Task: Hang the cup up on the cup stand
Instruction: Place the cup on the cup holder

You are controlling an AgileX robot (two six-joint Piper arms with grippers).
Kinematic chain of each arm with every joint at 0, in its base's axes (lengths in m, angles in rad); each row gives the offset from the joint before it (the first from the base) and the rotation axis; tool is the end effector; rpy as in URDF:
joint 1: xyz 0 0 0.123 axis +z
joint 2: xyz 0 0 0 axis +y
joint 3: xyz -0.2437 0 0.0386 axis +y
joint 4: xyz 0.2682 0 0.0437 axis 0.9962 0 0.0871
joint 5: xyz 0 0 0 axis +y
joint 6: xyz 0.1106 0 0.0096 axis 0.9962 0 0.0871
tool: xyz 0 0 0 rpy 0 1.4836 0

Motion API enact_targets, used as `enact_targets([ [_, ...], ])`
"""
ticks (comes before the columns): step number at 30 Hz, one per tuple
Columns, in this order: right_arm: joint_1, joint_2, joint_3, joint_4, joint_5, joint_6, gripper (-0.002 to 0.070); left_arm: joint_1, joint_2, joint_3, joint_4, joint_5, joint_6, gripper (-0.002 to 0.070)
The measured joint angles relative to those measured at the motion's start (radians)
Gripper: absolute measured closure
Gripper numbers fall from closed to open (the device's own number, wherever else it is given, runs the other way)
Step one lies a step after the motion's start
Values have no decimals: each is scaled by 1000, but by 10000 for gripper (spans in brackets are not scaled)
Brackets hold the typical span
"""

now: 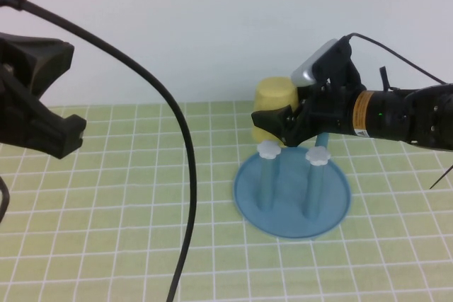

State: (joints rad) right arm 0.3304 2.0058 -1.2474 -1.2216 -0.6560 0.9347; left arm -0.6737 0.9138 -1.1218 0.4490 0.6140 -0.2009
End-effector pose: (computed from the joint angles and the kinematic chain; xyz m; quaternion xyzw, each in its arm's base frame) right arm 0.4010 0.2048 0.1384 -0.3698 0.7266 0.2836 0.5048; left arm 0.2039 -0.1272 0.4089 0.2553 0.7511 -0.0512 0.6066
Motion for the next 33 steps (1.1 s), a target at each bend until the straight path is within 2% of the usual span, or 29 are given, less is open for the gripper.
enact_targets([
  [5, 8, 0, 0, 0, 19, -4, 43, 32, -12, 0, -14, -4, -7, 675],
  [11, 8, 0, 0, 0, 25, -6, 36, 147, -75, 51, -69, -77, -7, 675],
  [18, 8, 0, 0, 0, 25, 5, 26, 237, -177, 127, -90, -174, -7, 675],
  [25, 8, 0, -4, -4, 28, 48, 20, 419, -305, 230, -141, -264, -7, 675],
  [33, 8, -2, -9, -52, 32, 98, 7, 572, -478, 357, -139, -301, -7, 675],
])
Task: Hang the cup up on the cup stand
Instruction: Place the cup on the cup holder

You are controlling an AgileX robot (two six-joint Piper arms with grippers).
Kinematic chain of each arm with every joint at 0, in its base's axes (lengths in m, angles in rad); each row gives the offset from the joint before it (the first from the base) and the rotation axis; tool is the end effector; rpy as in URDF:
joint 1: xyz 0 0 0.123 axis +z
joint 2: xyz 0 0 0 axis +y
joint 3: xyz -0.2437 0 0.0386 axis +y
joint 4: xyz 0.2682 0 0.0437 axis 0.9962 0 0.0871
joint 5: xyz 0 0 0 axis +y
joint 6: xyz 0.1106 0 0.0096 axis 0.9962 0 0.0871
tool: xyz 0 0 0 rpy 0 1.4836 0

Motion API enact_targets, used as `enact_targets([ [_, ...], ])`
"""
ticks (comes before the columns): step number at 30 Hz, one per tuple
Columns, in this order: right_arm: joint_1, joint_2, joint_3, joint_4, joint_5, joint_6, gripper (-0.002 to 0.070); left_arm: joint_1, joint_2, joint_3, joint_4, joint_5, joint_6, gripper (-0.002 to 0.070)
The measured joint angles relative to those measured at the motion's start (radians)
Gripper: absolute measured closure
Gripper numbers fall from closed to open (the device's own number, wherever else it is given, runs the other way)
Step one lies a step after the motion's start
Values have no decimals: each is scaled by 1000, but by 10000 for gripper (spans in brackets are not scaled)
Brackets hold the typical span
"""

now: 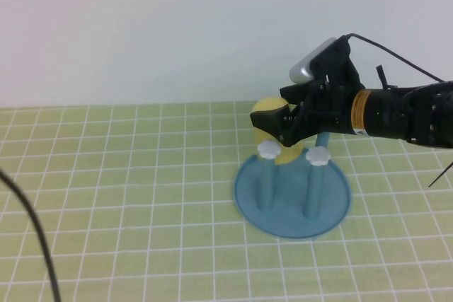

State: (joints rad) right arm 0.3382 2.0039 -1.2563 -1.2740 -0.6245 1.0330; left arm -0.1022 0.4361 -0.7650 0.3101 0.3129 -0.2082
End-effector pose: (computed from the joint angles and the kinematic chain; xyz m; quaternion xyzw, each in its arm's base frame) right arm 0.4006 0.2066 0.1374 -0.3566 0.7444 0.2878 0.4857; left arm 0.1452 -0.0044 0.4018 0.0280 0.6641 0.0258 0.7467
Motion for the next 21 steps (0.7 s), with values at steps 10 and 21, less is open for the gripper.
enact_targets([
  [10, 0, -2, -3, -52, 1, 43, 5, 137, -215, 137, -17, -48, 0, 675],
  [21, 0, -63, 1, -80, 33, 93, 5, 150, -407, 316, -17, -41, 0, 675],
])
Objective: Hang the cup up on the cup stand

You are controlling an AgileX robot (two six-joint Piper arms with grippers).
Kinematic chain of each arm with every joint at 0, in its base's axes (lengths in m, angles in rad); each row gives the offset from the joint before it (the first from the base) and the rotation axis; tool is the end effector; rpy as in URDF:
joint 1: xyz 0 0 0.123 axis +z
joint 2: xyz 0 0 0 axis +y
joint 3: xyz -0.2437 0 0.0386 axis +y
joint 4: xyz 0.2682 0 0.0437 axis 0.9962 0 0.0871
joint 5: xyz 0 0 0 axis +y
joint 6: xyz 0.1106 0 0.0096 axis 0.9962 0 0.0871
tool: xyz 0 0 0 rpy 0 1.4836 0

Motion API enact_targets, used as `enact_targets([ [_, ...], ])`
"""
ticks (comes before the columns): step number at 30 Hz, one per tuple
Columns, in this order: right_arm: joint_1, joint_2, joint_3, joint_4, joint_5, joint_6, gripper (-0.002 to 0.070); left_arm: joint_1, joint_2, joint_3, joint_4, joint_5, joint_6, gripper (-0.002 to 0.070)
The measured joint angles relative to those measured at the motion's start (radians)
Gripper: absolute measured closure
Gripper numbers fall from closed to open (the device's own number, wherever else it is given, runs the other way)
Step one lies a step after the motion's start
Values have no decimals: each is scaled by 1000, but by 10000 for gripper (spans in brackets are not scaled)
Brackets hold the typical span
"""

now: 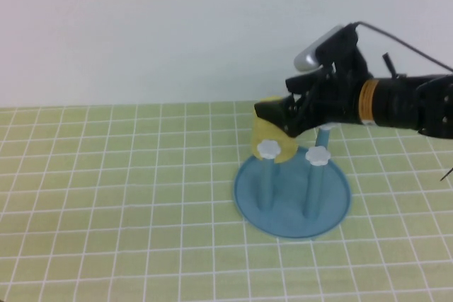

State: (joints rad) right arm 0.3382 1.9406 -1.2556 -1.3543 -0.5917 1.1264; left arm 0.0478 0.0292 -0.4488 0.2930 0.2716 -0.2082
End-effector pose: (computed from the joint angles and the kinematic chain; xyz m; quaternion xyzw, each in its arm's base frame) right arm 0.3979 0.2040 0.1595 -0.3558 0.7466 0.2790 0.4879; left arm 0.0915 0.0130 0.3448 -0.0223 0.6148 0.0720 0.7851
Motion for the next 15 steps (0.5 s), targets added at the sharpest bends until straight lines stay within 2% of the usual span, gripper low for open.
enact_targets([
  [8, 0, -194, 0, -2, 9, 0, 26, 0, -11, 113, 0, 6, 0, 675],
  [12, 0, -322, 1, -2, 29, 0, 87, 0, -11, 167, 0, 7, 0, 675],
  [15, 0, -416, 1, -2, 31, 35, 173, 0, -11, 214, 0, 4, 0, 675],
])
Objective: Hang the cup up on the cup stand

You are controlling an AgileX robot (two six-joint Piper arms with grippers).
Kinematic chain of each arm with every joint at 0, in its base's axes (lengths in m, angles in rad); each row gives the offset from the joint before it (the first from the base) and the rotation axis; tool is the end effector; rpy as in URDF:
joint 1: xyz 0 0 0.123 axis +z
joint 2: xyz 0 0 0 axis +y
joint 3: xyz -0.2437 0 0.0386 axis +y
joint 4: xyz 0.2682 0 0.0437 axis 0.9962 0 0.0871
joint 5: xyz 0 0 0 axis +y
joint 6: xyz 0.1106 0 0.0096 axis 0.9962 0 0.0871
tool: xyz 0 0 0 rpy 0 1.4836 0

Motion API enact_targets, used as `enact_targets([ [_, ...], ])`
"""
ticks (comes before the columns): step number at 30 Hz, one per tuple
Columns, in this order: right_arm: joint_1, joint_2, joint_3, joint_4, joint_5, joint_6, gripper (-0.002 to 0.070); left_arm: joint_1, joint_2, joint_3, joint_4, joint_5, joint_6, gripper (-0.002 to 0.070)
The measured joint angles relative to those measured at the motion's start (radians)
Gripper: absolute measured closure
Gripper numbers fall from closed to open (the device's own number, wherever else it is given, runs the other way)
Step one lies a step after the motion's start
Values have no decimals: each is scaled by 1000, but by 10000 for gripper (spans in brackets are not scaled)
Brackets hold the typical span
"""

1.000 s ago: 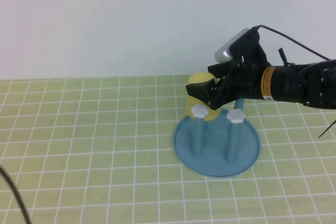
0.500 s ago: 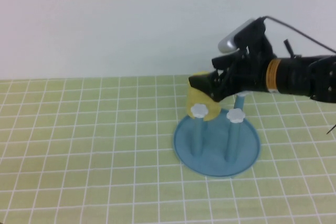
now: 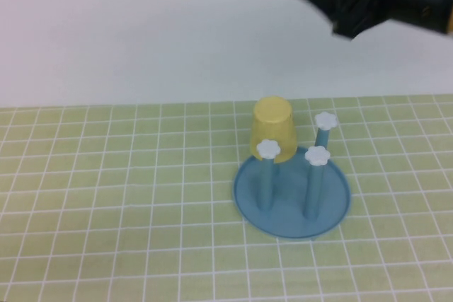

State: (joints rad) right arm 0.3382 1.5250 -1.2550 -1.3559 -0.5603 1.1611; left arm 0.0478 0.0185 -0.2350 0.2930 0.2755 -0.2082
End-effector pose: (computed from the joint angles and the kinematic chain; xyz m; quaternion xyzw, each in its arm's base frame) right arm 0.3510 0.1845 0.3340 -0.3513 0.6308 0.2544 0.6434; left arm 0.1196 0.0145 0.2707 -0.0192 0.6928 0.0712 0.7173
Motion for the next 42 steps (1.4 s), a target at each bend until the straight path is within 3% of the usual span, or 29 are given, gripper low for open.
enact_targets([
  [6, 0, -169, 4, -78, 0, 168, 482, 0, -48, 102, -84, -8, 141, 675],
  [8, 0, -224, 4, -156, -6, 214, 591, 0, -48, 139, -212, -35, 273, 675],
  [11, 0, -295, 6, -298, -42, 265, 654, 0, -48, 191, -414, -58, 518, 675],
  [15, 0, -361, 6, -391, -84, 277, 671, 0, -48, 271, -523, -130, 641, 675],
  [21, 0, -379, 7, -415, -67, 300, 676, 0, -48, 267, -539, 34, 628, 675],
  [32, 0, -407, 21, -404, 465, 593, 677, -2, -47, 267, -544, 29, 628, 675],
  [42, -54, -655, 281, -390, 492, 599, 678, -2, -47, 267, -544, 30, 628, 675],
])
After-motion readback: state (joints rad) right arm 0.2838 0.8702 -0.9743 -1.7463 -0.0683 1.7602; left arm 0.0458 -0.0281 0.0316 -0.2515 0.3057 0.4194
